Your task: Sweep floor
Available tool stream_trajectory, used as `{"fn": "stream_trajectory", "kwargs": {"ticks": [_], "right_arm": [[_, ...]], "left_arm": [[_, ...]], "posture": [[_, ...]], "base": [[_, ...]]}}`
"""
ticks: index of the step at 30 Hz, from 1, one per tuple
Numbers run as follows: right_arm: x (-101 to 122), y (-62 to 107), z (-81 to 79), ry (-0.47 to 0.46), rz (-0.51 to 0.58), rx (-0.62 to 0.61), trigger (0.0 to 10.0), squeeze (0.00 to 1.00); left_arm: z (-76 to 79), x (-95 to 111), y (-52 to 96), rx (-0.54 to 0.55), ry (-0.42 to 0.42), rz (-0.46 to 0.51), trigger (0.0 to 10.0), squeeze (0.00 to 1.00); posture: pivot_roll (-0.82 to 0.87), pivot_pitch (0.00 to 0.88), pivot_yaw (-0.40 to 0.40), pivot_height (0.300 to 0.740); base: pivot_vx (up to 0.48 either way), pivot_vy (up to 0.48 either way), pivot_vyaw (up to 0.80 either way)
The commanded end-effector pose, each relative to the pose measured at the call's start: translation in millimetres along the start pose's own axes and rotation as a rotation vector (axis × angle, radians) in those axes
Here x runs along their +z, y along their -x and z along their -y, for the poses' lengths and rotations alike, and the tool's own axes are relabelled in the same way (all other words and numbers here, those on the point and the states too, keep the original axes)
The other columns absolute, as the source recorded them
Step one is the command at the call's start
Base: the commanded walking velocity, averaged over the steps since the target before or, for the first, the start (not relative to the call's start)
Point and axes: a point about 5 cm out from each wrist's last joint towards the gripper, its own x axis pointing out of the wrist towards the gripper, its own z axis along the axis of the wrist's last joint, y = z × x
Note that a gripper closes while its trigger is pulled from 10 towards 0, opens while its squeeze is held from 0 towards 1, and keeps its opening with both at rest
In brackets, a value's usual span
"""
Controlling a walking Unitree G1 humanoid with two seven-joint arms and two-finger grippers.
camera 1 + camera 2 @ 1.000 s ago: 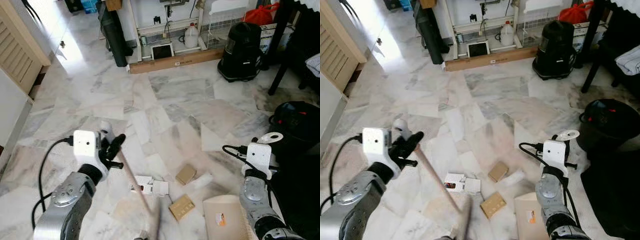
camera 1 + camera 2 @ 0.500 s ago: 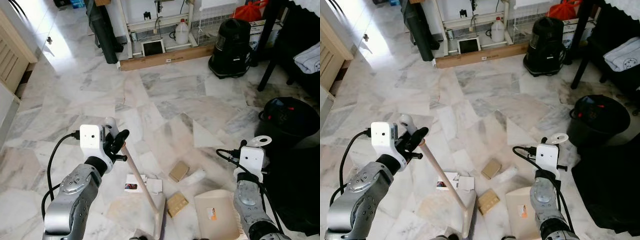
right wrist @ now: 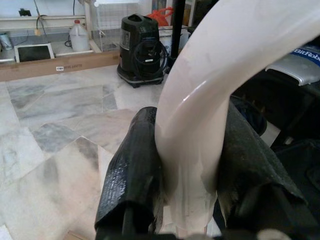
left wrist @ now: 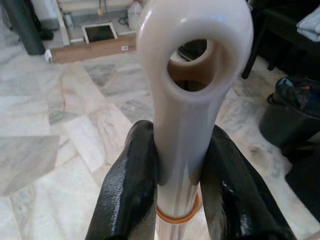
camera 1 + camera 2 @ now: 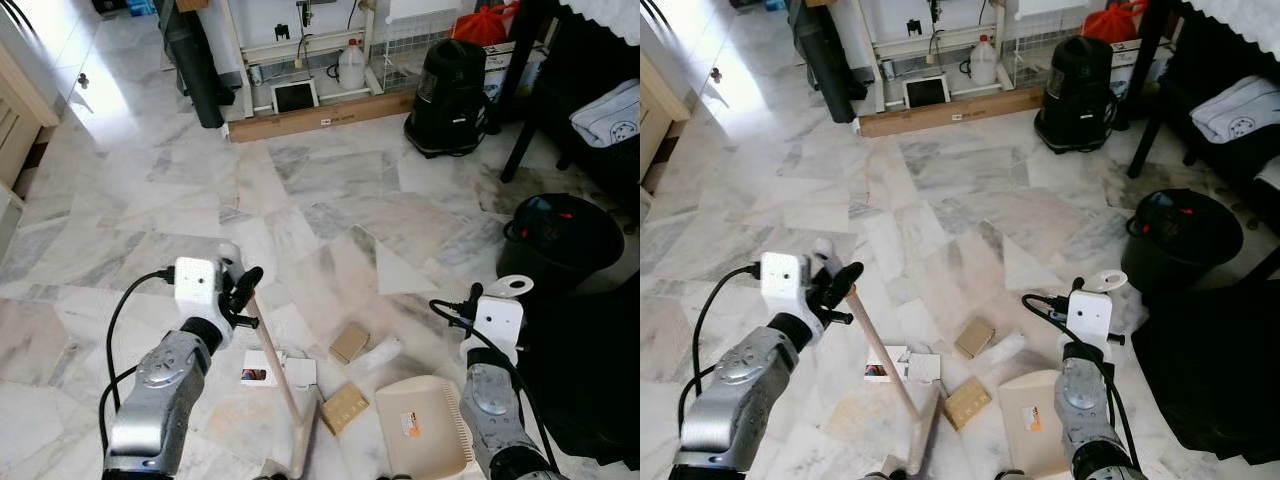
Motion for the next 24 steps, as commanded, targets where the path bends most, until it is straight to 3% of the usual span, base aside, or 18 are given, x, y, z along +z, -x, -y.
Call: {"fn": "stream_trajectory", "kwargs": {"ticks": [1,11,17,24], "right_arm": [[-22,18.6,-11.0,-0.055,-0.134,0.009,10.0,0.0],[-23,18.7,-8.8,-0.059,-0.137,0.014,10.0,0.0],[-22,17.7,-8.2,-0.061,-0.136,0.014,10.0,0.0],[-22,17.3,-7.3,-0.063,-0.14,0.015,10.0,0.0]], "left_arm": [[-1.4,-2,-1.5,0.009,-0.02,0.009,10.0,0.0],[6.7,-15,-11.1,0.01,0.018,0.025,10.0,0.0],[14.4,-28,-16.3,-0.061,0.175,-0.077,10.0,0.0],[15.3,-27,-20.7,-0.071,0.325,-0.069,10.0,0.0]], "posture": [[0.04,0.161,0.11,0.74],[0.02,0.172,0.098,0.74],[0.01,0.175,0.094,0.74],[0.01,0.177,0.091,0.74]], "base": [[0.0,0.0,0.0],[0.0,0.0,0.0],[0.0,0.0,0.0],[0.0,0.0,0.0]]}}
